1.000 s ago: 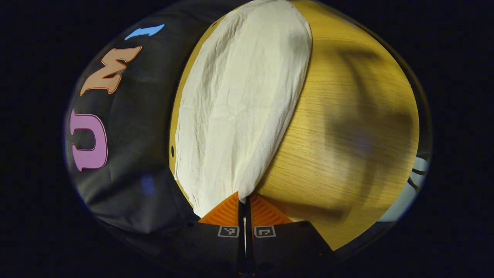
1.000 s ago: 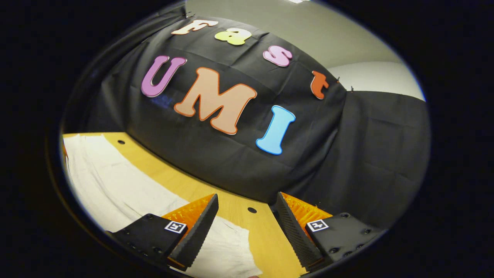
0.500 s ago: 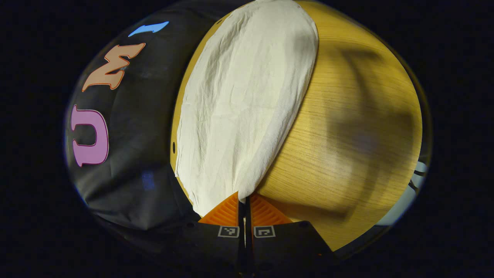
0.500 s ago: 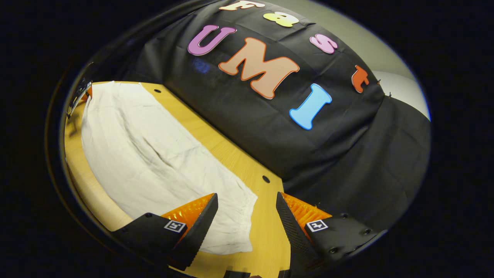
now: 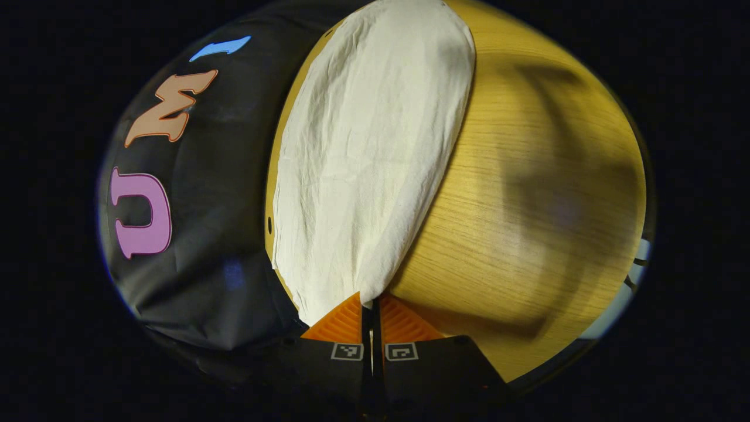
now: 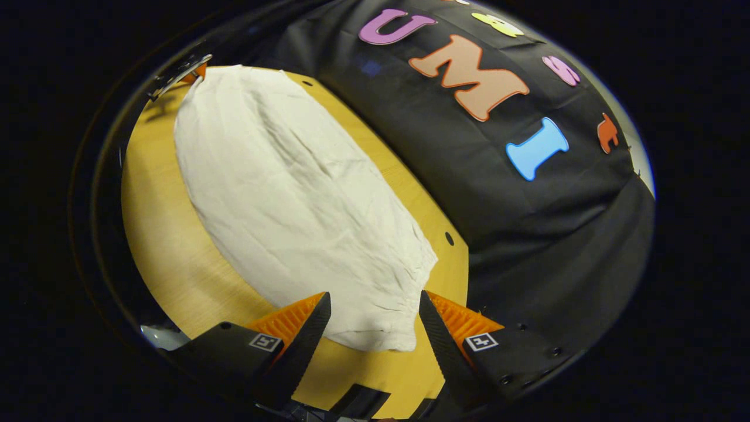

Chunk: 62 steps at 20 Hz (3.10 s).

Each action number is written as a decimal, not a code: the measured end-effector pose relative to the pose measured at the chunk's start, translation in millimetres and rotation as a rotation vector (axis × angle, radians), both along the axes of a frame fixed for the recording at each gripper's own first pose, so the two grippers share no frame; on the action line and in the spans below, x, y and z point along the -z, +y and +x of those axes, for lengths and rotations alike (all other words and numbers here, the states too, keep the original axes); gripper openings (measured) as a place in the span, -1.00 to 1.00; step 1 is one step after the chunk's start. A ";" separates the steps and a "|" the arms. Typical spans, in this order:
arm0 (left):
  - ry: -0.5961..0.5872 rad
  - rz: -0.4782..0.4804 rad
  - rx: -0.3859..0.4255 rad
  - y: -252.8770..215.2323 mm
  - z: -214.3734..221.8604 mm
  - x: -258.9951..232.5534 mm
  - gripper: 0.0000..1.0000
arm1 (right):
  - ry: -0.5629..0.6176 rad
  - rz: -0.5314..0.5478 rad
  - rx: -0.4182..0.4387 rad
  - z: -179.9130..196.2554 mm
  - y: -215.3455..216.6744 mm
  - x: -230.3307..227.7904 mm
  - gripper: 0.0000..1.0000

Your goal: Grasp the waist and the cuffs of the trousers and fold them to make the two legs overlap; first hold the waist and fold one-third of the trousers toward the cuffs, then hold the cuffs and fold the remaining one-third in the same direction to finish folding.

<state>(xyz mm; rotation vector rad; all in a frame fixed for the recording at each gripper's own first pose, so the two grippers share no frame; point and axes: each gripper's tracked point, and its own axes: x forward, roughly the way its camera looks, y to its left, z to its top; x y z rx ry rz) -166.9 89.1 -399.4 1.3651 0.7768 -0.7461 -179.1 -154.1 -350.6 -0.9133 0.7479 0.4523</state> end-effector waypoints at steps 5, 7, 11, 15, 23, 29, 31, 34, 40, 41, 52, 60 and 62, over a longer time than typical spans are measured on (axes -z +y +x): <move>-0.003 0.002 -0.015 0.4 0.0 0.3 -1.00 | 0.092 -0.099 -0.140 -28.4 -6.2 29.6 0.95; -0.006 0.007 -0.011 0.0 -0.1 0.2 -1.00 | 0.103 -0.128 -0.185 -31.5 -7.7 35.2 0.95; -0.014 0.012 -0.015 0.4 -0.1 0.6 -1.00 | 0.119 -0.147 -0.251 -25.2 -2.2 39.8 0.86; -0.020 0.013 -0.019 0.3 0.1 1.0 -1.00 | 0.147 -0.138 -0.267 -12.1 1.7 51.9 0.74; -0.031 0.022 -0.012 0.3 -0.5 1.8 -1.00 | 0.169 -0.158 -0.274 -10.8 6.4 73.0 -0.54; -0.087 0.012 -0.051 3.3 15.3 -17.5 -1.00 | 0.149 -0.118 -0.233 0.2 3.4 55.9 -0.82; -0.119 0.000 -0.085 3.2 27.1 -29.6 -1.00 | 0.126 -0.105 -0.224 8.7 3.3 45.0 -0.76; -0.167 -0.010 -0.142 1.6 43.9 -49.4 -1.00 | 0.060 -0.074 -0.198 31.7 5.7 24.7 -0.70; -0.294 0.004 -0.231 6.0 90.0 -100.3 -1.00 | -0.064 0.004 -0.168 89.9 16.7 -12.0 -0.76; -0.322 -0.010 -0.240 3.0 98.2 -111.0 -1.00 | -0.079 0.013 -0.161 99.4 15.8 -15.2 -0.76; -0.425 -0.200 -0.336 -8.8 198.9 -136.1 -1.00 | -0.206 -0.002 -0.053 193.2 30.8 -44.3 -0.77; -0.415 -0.260 -0.276 -22.1 258.5 -111.6 -1.00 | -0.228 -0.026 0.037 246.3 45.0 -28.4 -0.81; -0.401 -0.290 -0.307 -21.4 268.4 -97.4 -1.00 | -0.217 -0.034 0.055 257.0 46.4 -15.9 -0.76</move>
